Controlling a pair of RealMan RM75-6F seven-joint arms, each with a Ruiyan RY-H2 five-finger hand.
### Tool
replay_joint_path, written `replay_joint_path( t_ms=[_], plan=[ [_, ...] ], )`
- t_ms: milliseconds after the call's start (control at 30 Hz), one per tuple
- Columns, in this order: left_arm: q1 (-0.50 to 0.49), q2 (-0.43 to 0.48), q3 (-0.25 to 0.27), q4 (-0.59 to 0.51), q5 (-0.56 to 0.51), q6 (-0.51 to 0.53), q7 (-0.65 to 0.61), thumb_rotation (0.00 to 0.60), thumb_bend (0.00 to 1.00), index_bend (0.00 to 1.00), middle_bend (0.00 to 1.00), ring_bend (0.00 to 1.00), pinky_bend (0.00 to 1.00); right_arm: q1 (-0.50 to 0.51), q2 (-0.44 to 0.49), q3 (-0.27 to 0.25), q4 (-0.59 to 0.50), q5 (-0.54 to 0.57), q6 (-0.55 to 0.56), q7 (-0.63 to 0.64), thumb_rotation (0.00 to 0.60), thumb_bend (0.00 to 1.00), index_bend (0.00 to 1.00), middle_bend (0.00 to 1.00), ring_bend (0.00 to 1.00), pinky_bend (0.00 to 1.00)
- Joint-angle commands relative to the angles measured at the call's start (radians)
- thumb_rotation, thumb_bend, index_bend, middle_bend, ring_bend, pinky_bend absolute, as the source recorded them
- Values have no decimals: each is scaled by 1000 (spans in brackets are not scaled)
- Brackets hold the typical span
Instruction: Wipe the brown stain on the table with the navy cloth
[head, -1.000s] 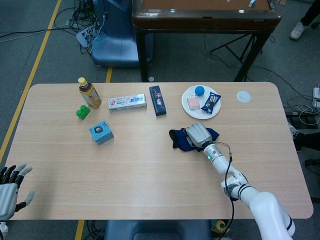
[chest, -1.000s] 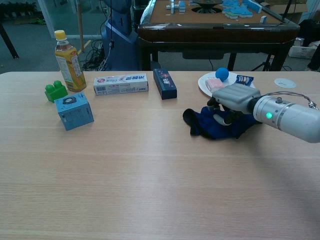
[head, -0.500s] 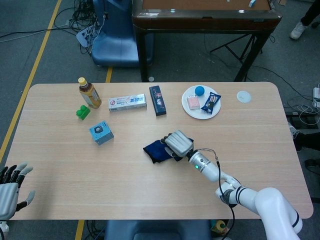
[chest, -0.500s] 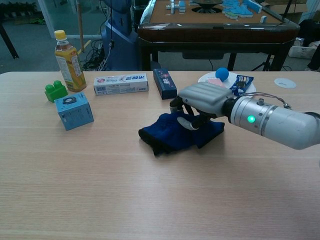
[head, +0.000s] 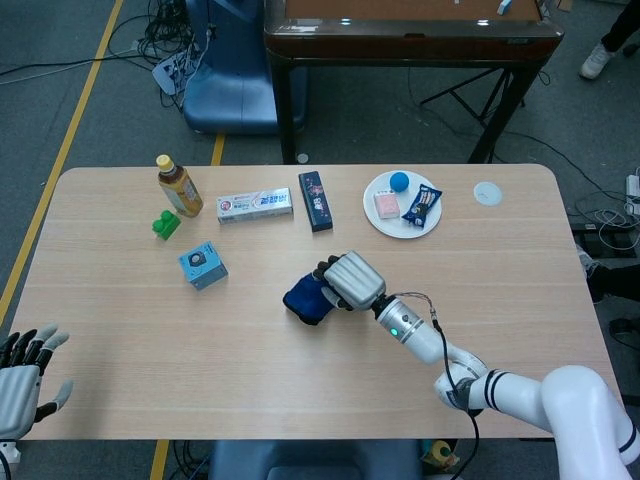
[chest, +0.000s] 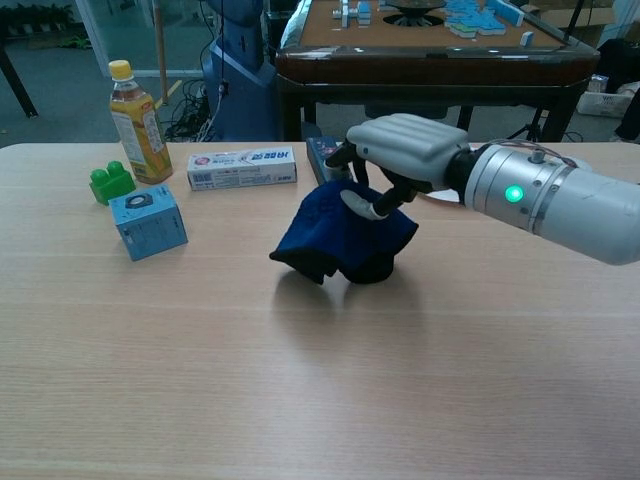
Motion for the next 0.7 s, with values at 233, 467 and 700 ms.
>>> replay_joint_path(
  t_ms=[233, 467, 700],
  plan=[
    [1, 2, -1, 4, -2, 1, -5, 600, 274, 213, 125, 89, 32, -11, 82, 10, -136, 85, -69, -126, 600, 31, 0, 0, 0, 65],
    [-8, 4, -6, 6, 1, -6, -9, 600, 274, 213, 125, 89, 32, -61, 183, 17, -260, 122, -9, -216, 600, 1, 0, 0, 0, 62],
    [-27, -2, -17, 25, 6, -21, -26, 600, 274, 213, 125, 89, 32, -184, 303, 3, -387, 190, 135, -364, 600, 104, 0, 109, 47, 118]
  ],
)
